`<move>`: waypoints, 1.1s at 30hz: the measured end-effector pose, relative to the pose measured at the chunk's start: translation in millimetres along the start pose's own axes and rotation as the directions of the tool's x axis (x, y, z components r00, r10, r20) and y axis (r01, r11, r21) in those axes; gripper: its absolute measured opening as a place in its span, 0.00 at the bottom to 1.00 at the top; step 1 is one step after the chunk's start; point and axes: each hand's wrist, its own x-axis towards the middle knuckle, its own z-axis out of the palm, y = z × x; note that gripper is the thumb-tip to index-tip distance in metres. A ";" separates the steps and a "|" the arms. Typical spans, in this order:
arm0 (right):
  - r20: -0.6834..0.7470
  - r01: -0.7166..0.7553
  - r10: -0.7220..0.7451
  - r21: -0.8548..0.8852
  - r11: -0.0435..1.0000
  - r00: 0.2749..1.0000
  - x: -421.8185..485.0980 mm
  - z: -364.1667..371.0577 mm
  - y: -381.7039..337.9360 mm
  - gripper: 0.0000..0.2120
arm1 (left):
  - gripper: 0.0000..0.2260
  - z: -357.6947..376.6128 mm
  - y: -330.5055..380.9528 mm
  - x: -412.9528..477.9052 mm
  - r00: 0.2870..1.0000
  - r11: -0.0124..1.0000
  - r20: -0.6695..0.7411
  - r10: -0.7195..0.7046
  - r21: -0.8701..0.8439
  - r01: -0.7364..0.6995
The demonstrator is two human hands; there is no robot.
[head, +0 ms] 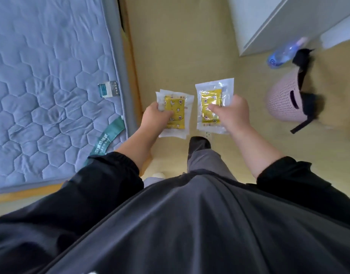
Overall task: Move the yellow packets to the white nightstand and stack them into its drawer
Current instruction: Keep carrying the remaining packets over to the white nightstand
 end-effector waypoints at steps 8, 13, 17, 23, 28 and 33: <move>0.136 0.184 -0.165 -0.143 0.973 0.977 144.1 -48.2 -110.2 0.19 | 0.04 32.1 115.5 65.8 0.991 0.977 -0.120 -0.066 -0.207 0.041; 0.191 0.235 -0.210 -0.116 0.965 0.959 203.8 -41.2 -174.1 0.22 | 0.06 12.7 173.5 120.2 0.981 0.951 -0.175 -0.084 -0.307 0.026; 0.202 0.256 -0.228 -0.128 0.958 0.952 256.4 -24.2 -236.1 0.25 | 0.06 -9.6 229.5 179.6 0.985 0.936 -0.154 -0.079 -0.352 0.020; 0.158 0.211 -0.192 -0.114 0.971 0.969 338.3 -5.0 -361.7 0.27 | 0.06 -72.1 334.6 282.3 0.987 0.955 -0.141 -0.080 -0.295 0.035; 0.125 0.185 -0.174 -0.082 0.979 0.977 408.4 6.5 -450.4 0.19 | 0.09 -122.1 427.0 360.9 0.988 0.979 -0.153 -0.033 -0.203 0.001; 0.111 0.225 -0.218 -0.062 0.972 0.970 487.1 12.0 -522.9 0.22 | 0.08 -138.6 520.0 439.6 0.987 0.978 -0.158 0.008 -0.202 -0.040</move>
